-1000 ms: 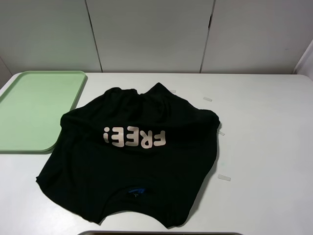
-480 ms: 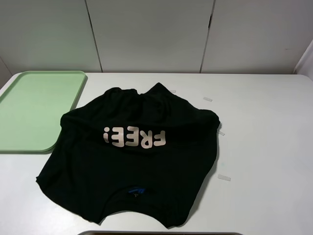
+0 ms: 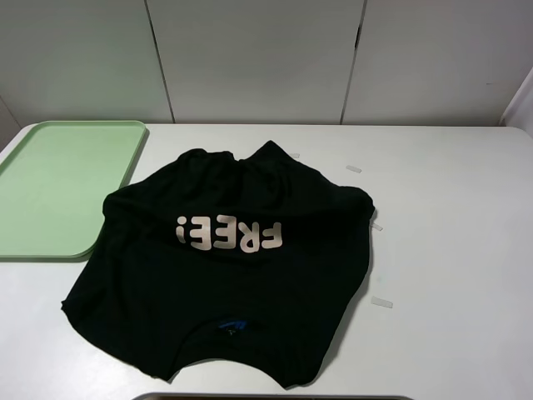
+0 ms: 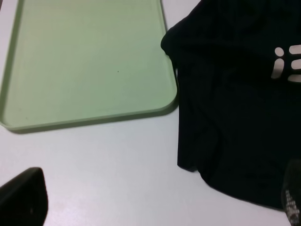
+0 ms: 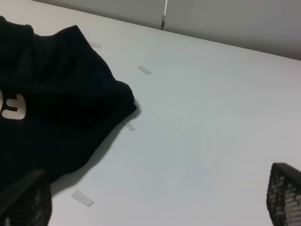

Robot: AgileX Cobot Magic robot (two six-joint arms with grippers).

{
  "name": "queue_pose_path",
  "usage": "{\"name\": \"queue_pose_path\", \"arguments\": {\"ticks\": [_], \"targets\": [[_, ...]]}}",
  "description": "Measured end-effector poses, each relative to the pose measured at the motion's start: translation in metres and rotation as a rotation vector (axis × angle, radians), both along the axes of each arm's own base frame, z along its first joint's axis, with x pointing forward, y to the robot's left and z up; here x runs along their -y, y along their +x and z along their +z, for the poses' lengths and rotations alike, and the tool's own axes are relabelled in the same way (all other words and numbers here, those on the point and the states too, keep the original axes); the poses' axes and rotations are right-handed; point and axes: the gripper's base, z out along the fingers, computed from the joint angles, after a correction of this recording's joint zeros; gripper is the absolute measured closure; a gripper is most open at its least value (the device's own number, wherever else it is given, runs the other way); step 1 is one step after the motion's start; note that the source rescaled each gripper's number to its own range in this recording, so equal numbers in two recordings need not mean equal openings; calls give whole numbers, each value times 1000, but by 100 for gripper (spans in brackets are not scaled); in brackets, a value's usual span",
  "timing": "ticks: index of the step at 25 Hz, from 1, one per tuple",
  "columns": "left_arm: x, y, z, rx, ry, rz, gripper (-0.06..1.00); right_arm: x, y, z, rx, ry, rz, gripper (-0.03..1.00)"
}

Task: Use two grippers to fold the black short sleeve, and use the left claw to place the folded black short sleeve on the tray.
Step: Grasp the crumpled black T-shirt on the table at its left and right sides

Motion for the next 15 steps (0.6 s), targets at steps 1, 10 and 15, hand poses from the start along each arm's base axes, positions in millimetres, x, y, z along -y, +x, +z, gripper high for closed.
{"name": "queue_pose_path", "arguments": {"ticks": [1,10,15], "targets": [[0,0,0,0,0,-10,-6,0,0,0,0,0,0,-3],[1,9,6,-45,77,-216,-5,-4,22,8,-85,-57,41,-3],[13,42,25,-189,209,-407,-4,-13,54,19,-209,-84,121,-3]]}}
